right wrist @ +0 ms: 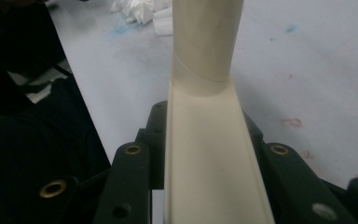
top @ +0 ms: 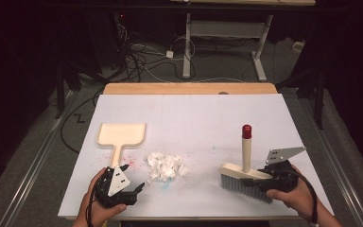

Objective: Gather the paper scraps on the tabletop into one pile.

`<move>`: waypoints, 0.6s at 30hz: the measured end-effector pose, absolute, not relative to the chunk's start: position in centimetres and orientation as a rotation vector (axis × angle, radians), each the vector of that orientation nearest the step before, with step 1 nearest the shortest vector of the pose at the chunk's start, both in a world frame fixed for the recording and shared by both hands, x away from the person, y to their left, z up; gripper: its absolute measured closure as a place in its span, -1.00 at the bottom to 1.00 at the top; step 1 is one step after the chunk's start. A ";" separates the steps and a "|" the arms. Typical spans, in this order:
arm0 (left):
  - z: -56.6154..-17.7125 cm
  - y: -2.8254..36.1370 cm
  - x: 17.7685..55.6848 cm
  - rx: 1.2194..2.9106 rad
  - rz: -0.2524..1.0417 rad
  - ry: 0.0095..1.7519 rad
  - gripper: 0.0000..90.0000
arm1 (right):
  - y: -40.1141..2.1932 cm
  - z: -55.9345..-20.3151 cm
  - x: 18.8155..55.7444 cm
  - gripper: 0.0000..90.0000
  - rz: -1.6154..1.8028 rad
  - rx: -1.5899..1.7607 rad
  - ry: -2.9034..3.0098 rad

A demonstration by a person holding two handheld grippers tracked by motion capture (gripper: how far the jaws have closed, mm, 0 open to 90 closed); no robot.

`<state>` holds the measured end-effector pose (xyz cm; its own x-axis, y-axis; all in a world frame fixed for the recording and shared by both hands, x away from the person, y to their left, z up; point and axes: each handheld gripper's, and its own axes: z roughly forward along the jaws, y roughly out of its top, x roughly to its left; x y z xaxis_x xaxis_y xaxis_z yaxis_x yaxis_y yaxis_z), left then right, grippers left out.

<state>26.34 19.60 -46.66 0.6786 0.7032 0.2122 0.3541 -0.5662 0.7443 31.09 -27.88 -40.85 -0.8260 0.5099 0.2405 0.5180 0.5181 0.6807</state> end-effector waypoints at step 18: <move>-47.1 18.5 27.1 2.247 0.616 0.765 -0.55 | -30.0 -42.0 40.7 -0.21 -0.964 -1.213 -2.831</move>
<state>27.07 18.53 -47.12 0.7158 0.6662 0.2091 0.3472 -0.5994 0.7213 40.74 -29.96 -42.02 -0.7145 0.6836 0.1488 0.6324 0.5401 0.5553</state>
